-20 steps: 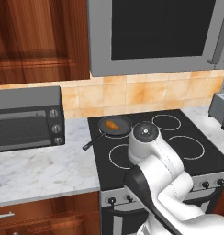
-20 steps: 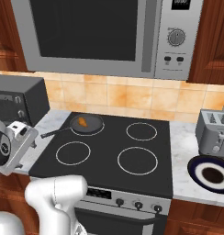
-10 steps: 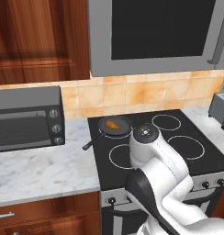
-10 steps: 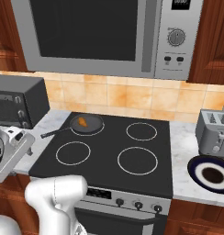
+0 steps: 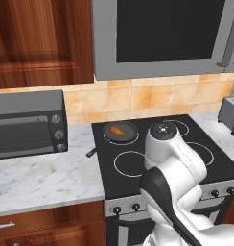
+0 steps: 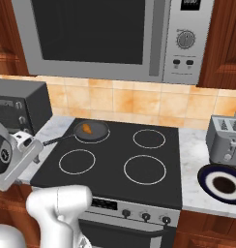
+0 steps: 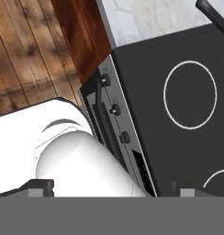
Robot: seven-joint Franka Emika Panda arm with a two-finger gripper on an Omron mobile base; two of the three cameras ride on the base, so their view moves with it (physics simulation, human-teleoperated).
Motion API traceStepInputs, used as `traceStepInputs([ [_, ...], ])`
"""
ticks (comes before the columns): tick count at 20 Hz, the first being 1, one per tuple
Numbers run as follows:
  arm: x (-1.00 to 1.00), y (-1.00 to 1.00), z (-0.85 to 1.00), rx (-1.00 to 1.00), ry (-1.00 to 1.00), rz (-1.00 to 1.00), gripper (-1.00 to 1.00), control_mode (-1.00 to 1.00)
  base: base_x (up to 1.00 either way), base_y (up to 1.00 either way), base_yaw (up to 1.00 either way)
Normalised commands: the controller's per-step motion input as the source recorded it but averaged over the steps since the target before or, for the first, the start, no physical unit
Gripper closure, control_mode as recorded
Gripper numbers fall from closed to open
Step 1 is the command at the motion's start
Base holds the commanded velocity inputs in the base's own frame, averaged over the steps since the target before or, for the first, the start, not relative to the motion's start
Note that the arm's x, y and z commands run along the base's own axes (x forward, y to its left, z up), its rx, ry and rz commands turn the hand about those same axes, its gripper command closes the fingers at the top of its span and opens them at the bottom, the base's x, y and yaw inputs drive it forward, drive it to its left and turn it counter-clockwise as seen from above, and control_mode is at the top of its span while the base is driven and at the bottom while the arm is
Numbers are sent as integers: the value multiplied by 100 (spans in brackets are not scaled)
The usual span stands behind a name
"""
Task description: Pick the croissant and place it on the pan. Then turn on the stove to warm the croissant.
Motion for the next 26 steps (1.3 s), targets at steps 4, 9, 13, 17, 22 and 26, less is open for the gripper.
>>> traceStepInputs([
  [4, 0, 0, 0, 0, 0, 0, -100, -100, 0, 0, 0],
  [9, 0, 0, 0, 0, 0, 0, -100, -100, 0, 0, 0],
  [13, 0, 0, 0, 0, 0, 0, -100, -100, 0, 0, 0],
  [17, 0, 0, -1, 0, 0, 0, -100, -100, 0, 0, 0],
  [22, 1, 0, -1, 0, 1, -1, -100, -100, 0, 0, 0],
  [26, 0, 0, 0, 0, 0, 0, -100, -100, 0, 0, 0],
])
